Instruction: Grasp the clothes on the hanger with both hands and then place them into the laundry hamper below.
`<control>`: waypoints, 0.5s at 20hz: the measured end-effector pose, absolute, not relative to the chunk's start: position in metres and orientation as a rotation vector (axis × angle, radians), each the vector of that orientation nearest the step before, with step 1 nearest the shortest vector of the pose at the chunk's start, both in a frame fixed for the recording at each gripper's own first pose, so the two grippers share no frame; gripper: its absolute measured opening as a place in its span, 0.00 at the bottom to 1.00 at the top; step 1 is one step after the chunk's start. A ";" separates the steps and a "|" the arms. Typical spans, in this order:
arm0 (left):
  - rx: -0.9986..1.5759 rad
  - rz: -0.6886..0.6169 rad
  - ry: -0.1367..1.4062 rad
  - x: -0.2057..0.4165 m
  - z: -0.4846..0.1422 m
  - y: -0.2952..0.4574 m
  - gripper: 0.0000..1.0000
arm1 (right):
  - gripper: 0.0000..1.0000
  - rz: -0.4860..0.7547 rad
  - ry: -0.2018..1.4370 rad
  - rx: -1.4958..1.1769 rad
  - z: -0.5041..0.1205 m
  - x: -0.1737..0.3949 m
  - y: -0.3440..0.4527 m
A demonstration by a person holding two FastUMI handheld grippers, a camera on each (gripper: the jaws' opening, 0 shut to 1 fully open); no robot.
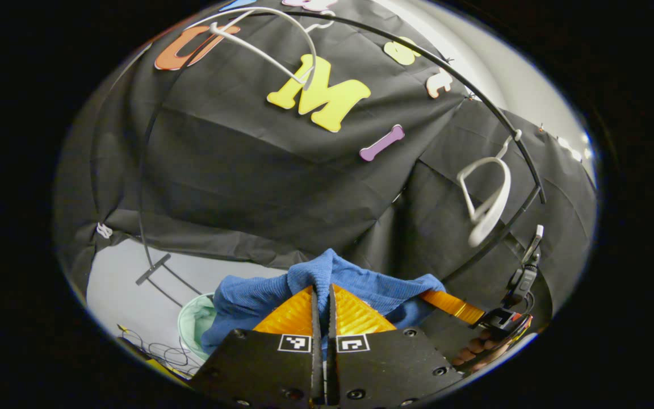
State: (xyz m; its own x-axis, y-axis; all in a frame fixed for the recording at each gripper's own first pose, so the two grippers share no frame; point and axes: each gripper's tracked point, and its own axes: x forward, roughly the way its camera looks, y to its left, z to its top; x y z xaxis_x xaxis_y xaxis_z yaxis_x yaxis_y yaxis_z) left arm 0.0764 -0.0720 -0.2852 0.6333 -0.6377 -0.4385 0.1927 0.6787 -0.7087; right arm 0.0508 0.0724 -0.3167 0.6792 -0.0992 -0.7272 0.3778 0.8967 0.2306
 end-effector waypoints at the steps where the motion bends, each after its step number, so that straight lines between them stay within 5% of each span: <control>1: -0.684 -0.514 0.742 0.075 -0.287 -0.074 0.07 | 0.05 -0.262 0.804 0.437 -0.324 0.049 0.084; 10: -0.620 -0.469 0.799 0.061 -0.338 -0.075 0.02 | 0.05 -0.149 0.855 0.526 -0.368 0.054 0.171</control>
